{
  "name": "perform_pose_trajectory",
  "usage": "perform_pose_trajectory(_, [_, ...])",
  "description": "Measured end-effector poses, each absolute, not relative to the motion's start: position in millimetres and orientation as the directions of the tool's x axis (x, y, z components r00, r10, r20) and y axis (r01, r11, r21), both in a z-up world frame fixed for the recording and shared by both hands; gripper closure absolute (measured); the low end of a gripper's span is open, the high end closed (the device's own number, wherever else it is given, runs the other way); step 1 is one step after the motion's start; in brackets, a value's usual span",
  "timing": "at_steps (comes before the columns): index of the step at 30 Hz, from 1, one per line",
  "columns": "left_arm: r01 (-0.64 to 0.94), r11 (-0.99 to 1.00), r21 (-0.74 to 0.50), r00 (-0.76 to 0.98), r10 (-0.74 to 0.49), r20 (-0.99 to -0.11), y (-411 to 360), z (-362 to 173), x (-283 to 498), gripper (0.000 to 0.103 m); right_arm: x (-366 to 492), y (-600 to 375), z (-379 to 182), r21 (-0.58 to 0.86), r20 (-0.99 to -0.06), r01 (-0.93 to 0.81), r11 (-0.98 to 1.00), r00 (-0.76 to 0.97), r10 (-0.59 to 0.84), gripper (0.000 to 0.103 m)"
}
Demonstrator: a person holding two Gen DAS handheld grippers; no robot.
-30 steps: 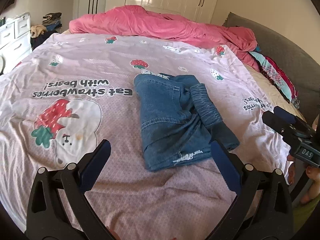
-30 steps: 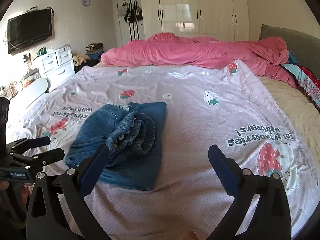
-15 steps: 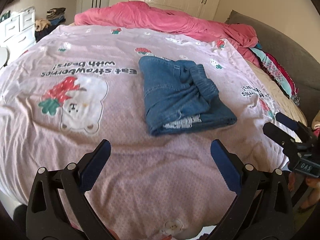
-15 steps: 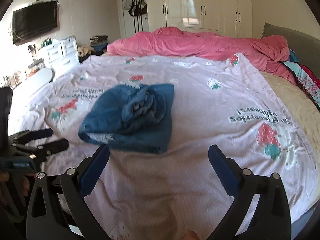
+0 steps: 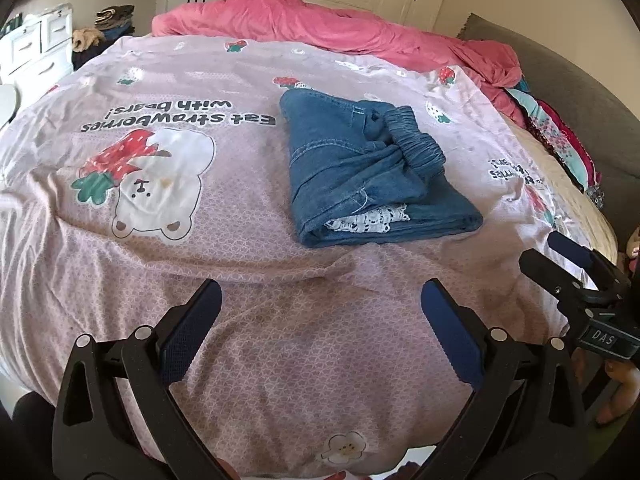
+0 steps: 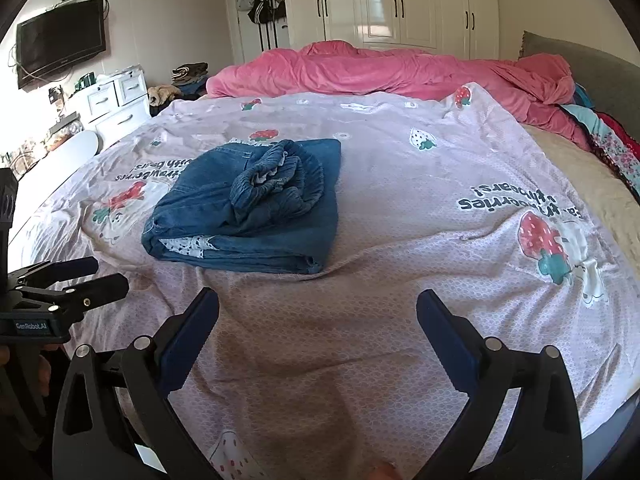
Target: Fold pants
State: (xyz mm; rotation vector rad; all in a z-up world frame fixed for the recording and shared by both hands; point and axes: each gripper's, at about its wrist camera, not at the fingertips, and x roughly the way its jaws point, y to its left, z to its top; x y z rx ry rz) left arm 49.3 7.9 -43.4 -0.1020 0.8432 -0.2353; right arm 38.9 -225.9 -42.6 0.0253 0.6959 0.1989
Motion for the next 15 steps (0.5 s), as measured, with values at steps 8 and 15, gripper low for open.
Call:
perform_pose_trajectory(8, [0.155,0.972,-0.178,0.645,-0.236,-0.727,8.6,-41.7,49.0,0.009,42.6,-229.2,-47.7,0.1,-0.642,-0.165,0.981,0.743,0.191,0.004])
perform_pose_trajectory(15, [0.146,0.975,-0.169,0.648,-0.223,-0.729,9.5,-41.2,48.8,0.009,42.8,-230.5,-46.5,0.102,-0.637,-0.163,0.981,0.747,0.19,0.004])
